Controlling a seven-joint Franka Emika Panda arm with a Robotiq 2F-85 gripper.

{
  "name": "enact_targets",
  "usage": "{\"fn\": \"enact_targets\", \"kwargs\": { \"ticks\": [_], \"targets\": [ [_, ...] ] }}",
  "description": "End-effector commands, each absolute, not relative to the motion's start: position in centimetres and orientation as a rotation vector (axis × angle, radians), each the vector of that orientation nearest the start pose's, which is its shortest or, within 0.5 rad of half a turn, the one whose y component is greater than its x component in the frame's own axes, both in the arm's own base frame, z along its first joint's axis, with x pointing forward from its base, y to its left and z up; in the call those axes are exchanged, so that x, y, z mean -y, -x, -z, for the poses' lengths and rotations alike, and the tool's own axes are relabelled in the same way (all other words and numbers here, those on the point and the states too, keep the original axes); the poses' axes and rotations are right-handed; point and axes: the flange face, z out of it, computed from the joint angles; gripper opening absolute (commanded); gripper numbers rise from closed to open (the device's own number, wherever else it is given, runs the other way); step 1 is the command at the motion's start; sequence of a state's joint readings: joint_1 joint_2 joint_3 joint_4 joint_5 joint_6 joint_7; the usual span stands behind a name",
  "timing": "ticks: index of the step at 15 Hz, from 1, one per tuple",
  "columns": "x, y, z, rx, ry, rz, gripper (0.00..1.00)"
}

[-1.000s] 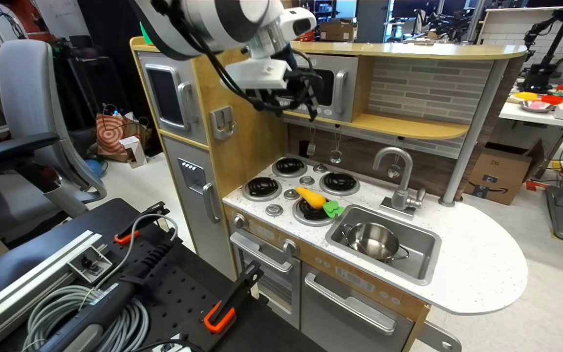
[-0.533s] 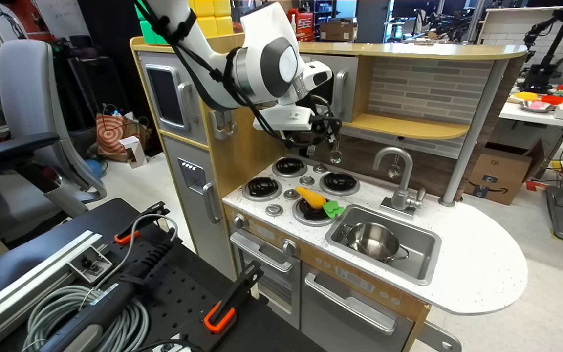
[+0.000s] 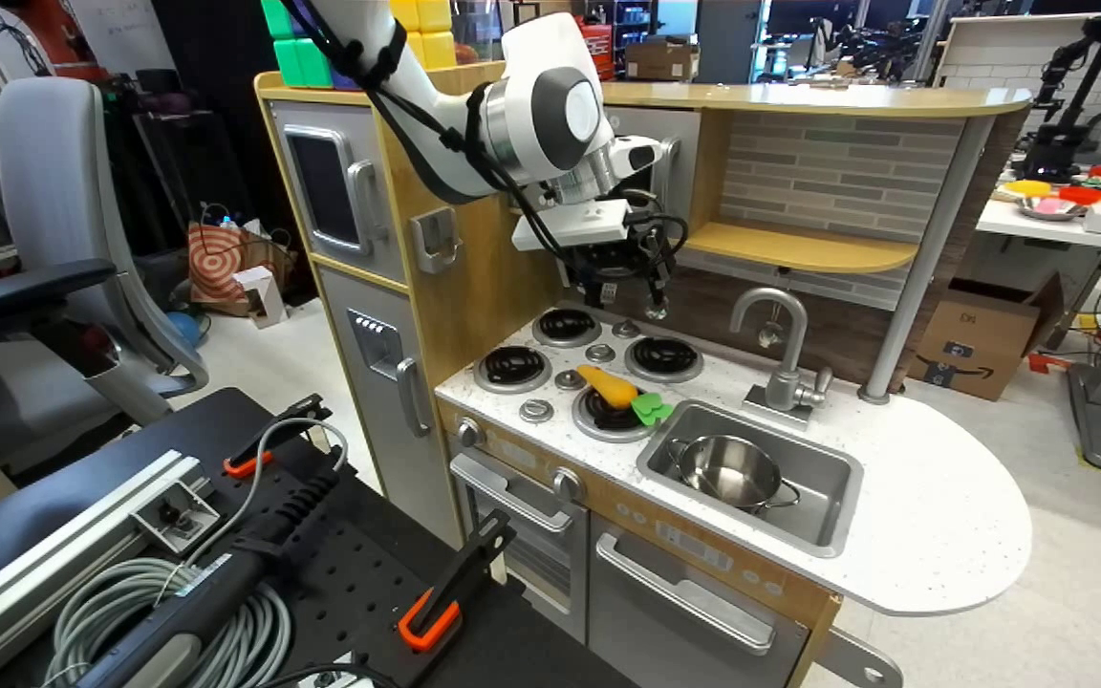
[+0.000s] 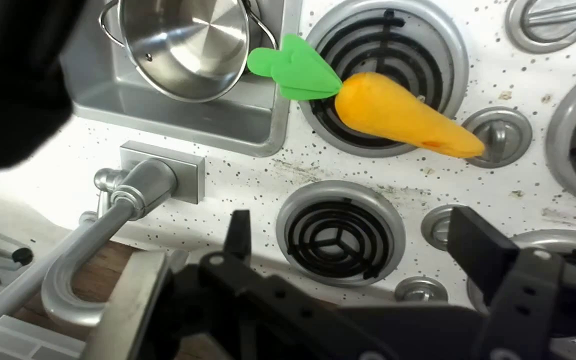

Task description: Put the carrot plush toy in the pot

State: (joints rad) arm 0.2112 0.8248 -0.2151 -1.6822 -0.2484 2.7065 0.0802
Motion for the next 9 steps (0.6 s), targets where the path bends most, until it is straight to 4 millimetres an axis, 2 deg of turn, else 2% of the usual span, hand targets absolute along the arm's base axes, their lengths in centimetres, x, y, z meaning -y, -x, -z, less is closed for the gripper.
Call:
{"fn": "enact_targets", "kwargs": {
  "ticks": [1,3,7,9],
  "targets": [
    [-2.2,-69.1,-15.1,0.496,3.336,0.353,1.00],
    [-2.3,-69.1,-15.7,0.688,3.255,0.345,1.00],
    [-1.8,-70.0,-17.4,0.936,3.061,0.328,1.00],
    [-1.6,-70.6,-17.4,1.041,3.027,0.256,1.00]
  ]
}}
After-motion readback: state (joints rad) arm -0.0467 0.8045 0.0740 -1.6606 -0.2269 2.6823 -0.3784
